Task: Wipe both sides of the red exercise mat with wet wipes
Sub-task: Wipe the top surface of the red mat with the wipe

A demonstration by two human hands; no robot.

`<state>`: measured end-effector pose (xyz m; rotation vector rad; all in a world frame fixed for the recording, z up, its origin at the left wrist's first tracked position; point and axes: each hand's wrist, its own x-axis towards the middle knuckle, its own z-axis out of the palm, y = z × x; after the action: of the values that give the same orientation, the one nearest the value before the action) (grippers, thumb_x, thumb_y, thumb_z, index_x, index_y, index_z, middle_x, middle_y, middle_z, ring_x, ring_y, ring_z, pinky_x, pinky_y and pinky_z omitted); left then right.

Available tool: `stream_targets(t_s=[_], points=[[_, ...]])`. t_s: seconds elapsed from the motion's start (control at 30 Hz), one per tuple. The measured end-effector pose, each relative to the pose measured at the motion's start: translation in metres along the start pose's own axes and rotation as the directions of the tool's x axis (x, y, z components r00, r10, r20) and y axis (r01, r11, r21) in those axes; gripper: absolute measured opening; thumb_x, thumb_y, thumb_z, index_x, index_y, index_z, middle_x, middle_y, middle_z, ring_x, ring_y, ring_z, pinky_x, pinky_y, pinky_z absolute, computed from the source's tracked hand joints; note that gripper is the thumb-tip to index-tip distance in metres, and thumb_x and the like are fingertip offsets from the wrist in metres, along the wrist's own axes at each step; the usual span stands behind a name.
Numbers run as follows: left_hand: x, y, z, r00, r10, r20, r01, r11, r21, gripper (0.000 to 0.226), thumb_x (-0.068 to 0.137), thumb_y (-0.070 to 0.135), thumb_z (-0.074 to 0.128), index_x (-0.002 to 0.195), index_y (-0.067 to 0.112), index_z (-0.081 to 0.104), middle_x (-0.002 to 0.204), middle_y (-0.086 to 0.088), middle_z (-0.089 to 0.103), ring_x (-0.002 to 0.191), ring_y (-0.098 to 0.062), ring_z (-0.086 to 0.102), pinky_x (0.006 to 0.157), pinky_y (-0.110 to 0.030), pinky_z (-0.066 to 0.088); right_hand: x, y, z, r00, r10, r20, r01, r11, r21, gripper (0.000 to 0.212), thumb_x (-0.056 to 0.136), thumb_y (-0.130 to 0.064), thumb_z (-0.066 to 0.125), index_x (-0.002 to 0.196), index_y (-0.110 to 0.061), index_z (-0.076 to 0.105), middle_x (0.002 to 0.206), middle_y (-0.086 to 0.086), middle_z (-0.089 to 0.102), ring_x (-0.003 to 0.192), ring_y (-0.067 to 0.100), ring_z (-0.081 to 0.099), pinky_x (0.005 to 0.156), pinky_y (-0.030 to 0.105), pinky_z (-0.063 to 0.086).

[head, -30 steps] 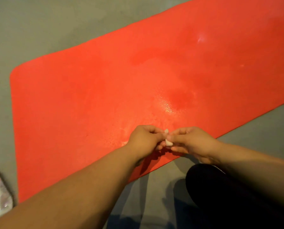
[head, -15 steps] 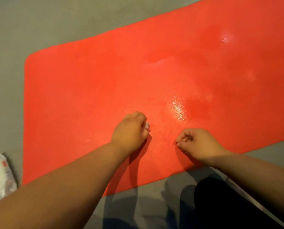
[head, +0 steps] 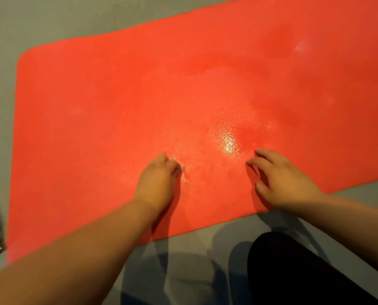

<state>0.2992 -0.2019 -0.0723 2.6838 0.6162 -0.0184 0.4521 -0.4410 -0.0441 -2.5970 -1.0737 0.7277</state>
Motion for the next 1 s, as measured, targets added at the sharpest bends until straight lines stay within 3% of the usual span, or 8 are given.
stream_targets(t_s=[0.07, 0.17, 0.23, 0.3, 0.4, 0.63, 0.83, 1.0], points=[[-0.057, 0.015, 0.005, 0.979, 0.183, 0.093, -0.173, 0.980, -0.102, 0.021, 0.089, 0.031, 0.053, 0.082, 0.018, 0.068, 0.079, -0.001, 0.056, 0.072, -0.023, 0.058, 0.062, -0.025, 0.041, -0.004, 0.001, 0.004, 0.999, 0.007, 0.033, -0.006, 1.000, -0.028, 0.047, 0.086, -0.018, 0.056, 0.133, -0.020, 0.049, 0.152, 0.007, 0.029, 0.139, 0.026, 0.028, 0.112, 0.038, 0.029], [-0.085, 0.006, 0.005, 0.845, 0.475, 0.245, -0.465, 0.879, -0.101, 0.011, 0.082, 0.030, 0.059, 0.087, 0.024, 0.066, 0.086, 0.004, 0.056, 0.077, -0.015, 0.055, 0.063, -0.022, 0.041, -0.006, -0.002, 0.007, 0.998, 0.014, 0.061, -0.010, 0.998, -0.058, 0.055, 0.087, -0.019, 0.054, 0.139, -0.021, 0.040, 0.157, 0.005, 0.016, 0.144, 0.024, 0.017, 0.115, 0.035, 0.020], [-0.051, -0.008, -0.002, 0.914, 0.379, 0.147, -0.378, 0.925, -0.035, 0.013, 0.086, 0.027, 0.058, 0.087, 0.020, 0.069, 0.085, -0.002, 0.060, 0.080, -0.023, 0.060, 0.068, -0.026, 0.041, -0.009, 0.000, 0.008, 0.997, -0.001, 0.078, 0.007, 0.997, -0.077, 0.060, 0.087, -0.022, 0.054, 0.143, -0.024, 0.035, 0.159, 0.003, 0.011, 0.145, 0.021, 0.012, 0.116, 0.032, 0.016], [-0.004, -0.024, -0.012, 0.998, 0.012, -0.066, -0.013, 1.000, -0.011, 0.015, 0.093, 0.020, 0.058, 0.091, 0.011, 0.070, 0.090, -0.011, 0.060, 0.089, -0.033, 0.058, 0.075, -0.032, 0.038, -0.016, 0.006, 0.008, 0.993, -0.003, 0.119, 0.016, 0.994, -0.105, 0.065, 0.087, -0.027, 0.054, 0.147, -0.029, 0.027, 0.159, -0.001, 0.004, 0.146, 0.017, 0.006, 0.117, 0.032, 0.014], [0.005, -0.024, -0.007, 0.943, -0.293, -0.156, 0.287, 0.956, -0.060, 0.013, 0.093, 0.012, 0.057, 0.094, 0.004, 0.067, 0.096, -0.018, 0.058, 0.094, -0.037, 0.055, 0.079, -0.036, 0.035, -0.024, 0.016, 0.004, 0.987, 0.016, 0.157, 0.004, 0.991, -0.132, 0.070, 0.089, -0.034, 0.053, 0.149, -0.034, 0.017, 0.159, -0.005, -0.003, 0.147, 0.015, 0.001, 0.118, 0.038, 0.017], [-0.108, 0.017, 0.024, 0.980, 0.183, 0.075, -0.166, 0.967, -0.194, 0.023, 0.091, 0.030, 0.048, 0.083, 0.017, 0.065, 0.083, 0.003, 0.054, 0.078, -0.014, 0.050, 0.069, -0.027, 0.039, -0.025, 0.009, 0.012, 0.992, 0.039, 0.116, -0.025, 0.993, -0.113, 0.073, 0.086, -0.028, 0.054, 0.150, -0.029, 0.019, 0.160, 0.000, -0.004, 0.147, 0.019, -0.002, 0.119, 0.039, 0.011], [0.019, -0.002, -0.001, 0.933, -0.293, -0.210, 0.253, 0.947, -0.196, 0.017, 0.093, 0.021, 0.061, 0.091, 0.005, 0.068, 0.095, -0.016, 0.059, 0.092, -0.033, 0.055, 0.076, -0.029, 0.031, -0.027, 0.019, 0.002, 0.985, 0.001, 0.172, 0.018, 0.994, -0.107, 0.075, 0.085, -0.023, 0.052, 0.150, -0.030, 0.016, 0.159, -0.002, -0.005, 0.147, 0.014, -0.002, 0.119, 0.030, 0.007], [-0.039, 0.049, 0.034, 0.968, -0.178, -0.176, 0.142, 0.969, -0.201, 0.010, 0.090, 0.010, 0.061, 0.083, 0.008, 0.068, 0.084, -0.012, 0.058, 0.080, -0.032, 0.056, 0.072, -0.035, 0.039, -0.023, 0.018, -0.004, 0.972, 0.001, 0.236, 0.026, 0.993, -0.111, 0.074, 0.088, -0.032, 0.054, 0.151, -0.033, 0.014, 0.159, -0.003, -0.008, 0.146, 0.013, -0.004, 0.119, 0.030, 0.007]])
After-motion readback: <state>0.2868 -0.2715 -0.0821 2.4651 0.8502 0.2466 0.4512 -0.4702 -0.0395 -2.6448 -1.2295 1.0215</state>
